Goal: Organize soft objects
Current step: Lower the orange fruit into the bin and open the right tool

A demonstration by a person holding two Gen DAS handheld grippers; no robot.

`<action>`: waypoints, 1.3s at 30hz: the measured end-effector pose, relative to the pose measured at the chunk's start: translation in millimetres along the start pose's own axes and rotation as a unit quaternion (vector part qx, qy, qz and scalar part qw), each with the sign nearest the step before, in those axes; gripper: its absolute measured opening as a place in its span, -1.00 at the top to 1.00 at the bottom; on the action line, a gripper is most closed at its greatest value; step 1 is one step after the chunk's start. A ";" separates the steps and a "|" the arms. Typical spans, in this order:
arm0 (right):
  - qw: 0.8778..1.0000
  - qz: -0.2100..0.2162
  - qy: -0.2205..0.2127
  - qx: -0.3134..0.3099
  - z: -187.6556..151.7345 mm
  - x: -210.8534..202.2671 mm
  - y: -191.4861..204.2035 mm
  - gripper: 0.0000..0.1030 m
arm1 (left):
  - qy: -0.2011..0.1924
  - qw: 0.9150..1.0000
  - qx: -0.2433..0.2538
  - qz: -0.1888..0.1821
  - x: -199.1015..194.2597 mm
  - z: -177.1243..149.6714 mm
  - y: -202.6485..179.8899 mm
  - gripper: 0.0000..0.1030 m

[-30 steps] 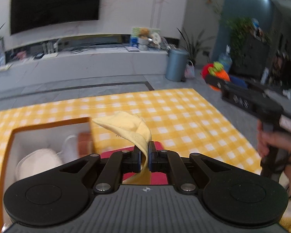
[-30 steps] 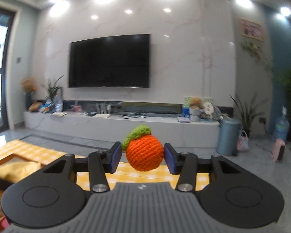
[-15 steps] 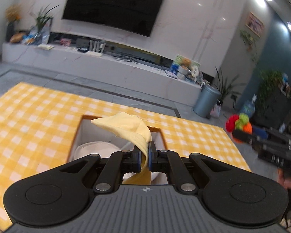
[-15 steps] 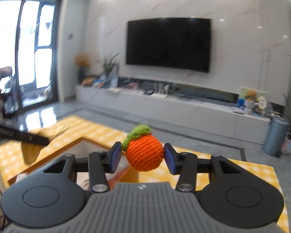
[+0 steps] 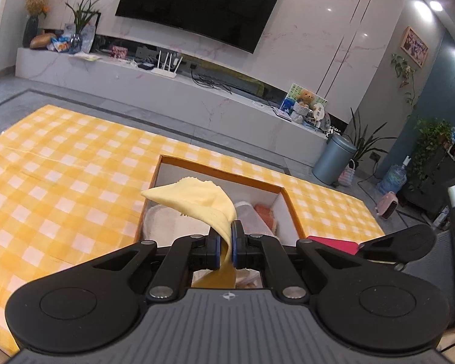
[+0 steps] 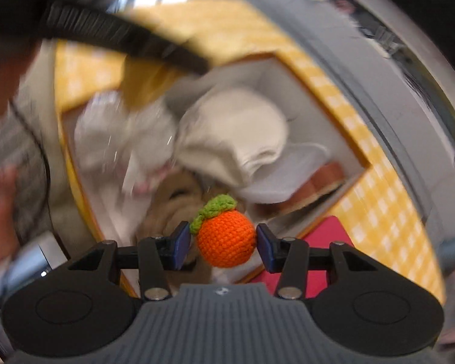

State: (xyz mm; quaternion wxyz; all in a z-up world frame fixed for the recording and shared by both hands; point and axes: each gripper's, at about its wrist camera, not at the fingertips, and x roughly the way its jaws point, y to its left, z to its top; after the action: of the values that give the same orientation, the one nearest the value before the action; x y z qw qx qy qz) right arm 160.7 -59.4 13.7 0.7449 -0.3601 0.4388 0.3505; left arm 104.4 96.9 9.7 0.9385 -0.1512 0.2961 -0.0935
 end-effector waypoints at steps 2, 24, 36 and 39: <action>0.999 0.011 0.041 -0.018 4.1 12.2 6.3 0.09 | -0.002 1.000 0.003 -0.009 0.3 -1.6 0.2 0.86; 0.988 0.030 0.138 -0.065 21.9 17.4 8.5 -0.42 | 0.024 0.999 0.016 0.012 -3.4 -3.2 18.1 0.84; 0.993 0.034 0.109 -0.028 14.9 13.4 -12.3 1.00 | 0.042 0.999 0.019 0.017 4.0 -5.0 17.1 0.84; 0.990 0.060 0.124 -0.029 13.1 30.2 -11.4 1.00 | 0.045 0.999 0.022 0.020 5.3 -5.9 17.3 0.84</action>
State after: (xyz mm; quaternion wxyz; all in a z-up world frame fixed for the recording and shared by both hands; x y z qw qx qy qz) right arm 186.7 -47.8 -6.4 0.6517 -0.3956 0.5380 0.3596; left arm 106.7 110.3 -3.6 0.9290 -0.1206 0.3387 -0.0877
